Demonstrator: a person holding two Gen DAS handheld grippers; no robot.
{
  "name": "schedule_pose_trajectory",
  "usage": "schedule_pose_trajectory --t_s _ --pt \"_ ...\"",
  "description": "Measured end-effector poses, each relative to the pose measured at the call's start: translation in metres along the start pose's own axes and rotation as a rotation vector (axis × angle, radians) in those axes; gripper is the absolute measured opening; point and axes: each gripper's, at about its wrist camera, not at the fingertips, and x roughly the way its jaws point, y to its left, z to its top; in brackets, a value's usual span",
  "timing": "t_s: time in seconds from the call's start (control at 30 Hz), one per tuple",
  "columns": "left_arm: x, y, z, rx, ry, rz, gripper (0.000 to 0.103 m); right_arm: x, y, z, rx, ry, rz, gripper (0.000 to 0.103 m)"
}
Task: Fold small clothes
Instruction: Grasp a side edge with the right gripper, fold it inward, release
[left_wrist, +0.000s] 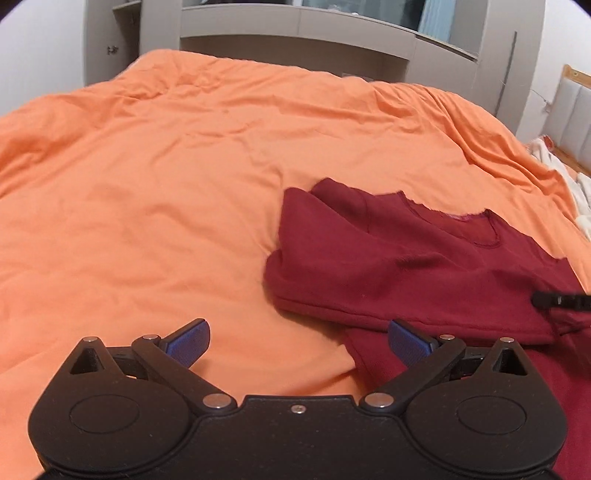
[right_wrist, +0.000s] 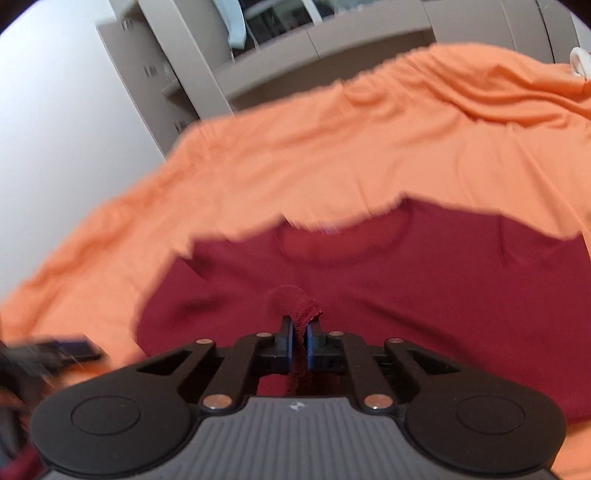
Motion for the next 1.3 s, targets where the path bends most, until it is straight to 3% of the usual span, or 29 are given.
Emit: schedule_pose_trajectory --t_s 0.2,0.33,0.4,0.6,0.83,1.07,1.2,1.3 --pt "0.013 -0.026 -0.001 0.134 0.022 -0.029 0.102 -0.039 0.017 0.032 0.061 -0.151 0.126 0.008" --pt "0.028 -0.041 0.001 0.228 0.035 -0.012 0.102 -0.052 0.02 0.043 0.048 -0.197 0.13 0.008" --pt "0.033 -0.039 0.003 0.225 0.04 -0.016 0.102 -0.053 0.015 0.044 0.046 -0.191 0.11 0.008" --pt "0.03 -0.01 0.016 0.024 -0.048 -0.148 0.102 -0.034 -0.017 0.024 0.146 -0.08 0.02 0.008" --pt "0.05 0.011 0.025 -0.126 -0.04 -0.084 0.096 -0.01 -0.043 -0.003 0.201 0.038 -0.081 0.012" --pt "0.067 0.041 0.029 -0.287 -0.07 -0.138 0.082 -0.006 -0.044 -0.012 0.187 0.071 -0.101 0.021" --pt "0.083 0.052 0.027 -0.355 -0.046 -0.173 0.072 -0.007 -0.041 -0.015 0.157 0.089 -0.122 0.042" --pt "0.093 0.056 0.024 -0.384 -0.018 -0.202 0.065 -0.01 -0.041 -0.019 0.141 0.091 -0.135 0.05"
